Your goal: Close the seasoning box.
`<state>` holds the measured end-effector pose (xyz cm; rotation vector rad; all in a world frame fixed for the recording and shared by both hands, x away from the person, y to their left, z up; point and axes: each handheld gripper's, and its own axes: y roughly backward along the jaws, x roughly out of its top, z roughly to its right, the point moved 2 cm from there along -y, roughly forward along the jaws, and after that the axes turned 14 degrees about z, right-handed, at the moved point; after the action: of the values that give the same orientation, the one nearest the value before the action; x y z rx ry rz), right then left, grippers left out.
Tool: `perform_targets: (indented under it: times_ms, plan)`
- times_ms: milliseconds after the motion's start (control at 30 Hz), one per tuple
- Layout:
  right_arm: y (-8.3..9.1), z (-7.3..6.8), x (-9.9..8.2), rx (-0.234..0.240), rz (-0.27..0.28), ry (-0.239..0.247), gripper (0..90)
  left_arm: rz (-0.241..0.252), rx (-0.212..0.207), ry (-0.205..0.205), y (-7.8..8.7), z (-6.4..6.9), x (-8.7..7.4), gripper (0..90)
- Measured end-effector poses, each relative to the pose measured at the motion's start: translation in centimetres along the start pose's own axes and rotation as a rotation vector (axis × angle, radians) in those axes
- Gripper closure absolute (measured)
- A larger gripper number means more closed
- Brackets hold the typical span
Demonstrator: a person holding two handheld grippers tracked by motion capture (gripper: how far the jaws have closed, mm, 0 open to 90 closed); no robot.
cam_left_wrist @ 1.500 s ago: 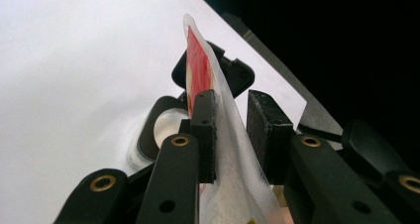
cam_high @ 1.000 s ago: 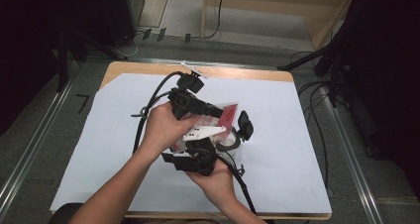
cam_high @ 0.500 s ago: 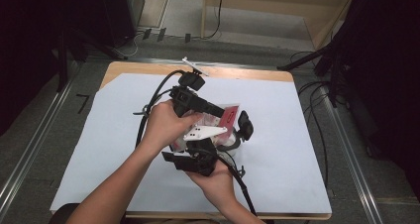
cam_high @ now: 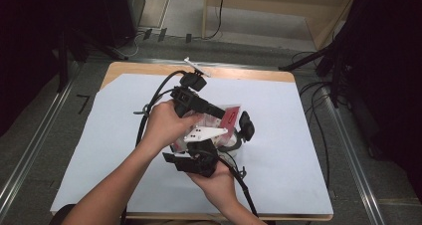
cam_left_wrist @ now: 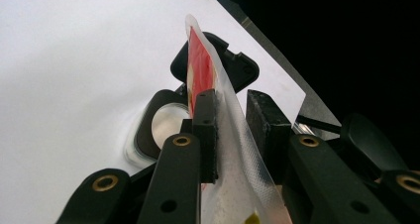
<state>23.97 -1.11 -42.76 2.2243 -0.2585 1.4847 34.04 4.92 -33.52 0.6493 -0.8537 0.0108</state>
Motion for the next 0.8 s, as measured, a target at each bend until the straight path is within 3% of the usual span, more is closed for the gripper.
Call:
perform_targets:
  times_ms: [267, 600, 800]
  plan:
    - [-0.5, -0.5, -0.7, -0.001, -0.012, 0.065, 61.7, 0.019, -0.012, 0.011, 0.8, -0.2, -0.9, 75.2]
    - [-0.9, -1.1, -2.0, -0.01, -0.035, 0.185, 61.2, -0.004, -0.01, 0.011, 1.6, -0.3, -2.2, 74.9]
    - [-1.1, -1.4, -2.6, -0.016, -0.055, 0.221, 60.2, -0.015, -0.01, 0.026, 2.0, -0.5, -2.7, 74.4]
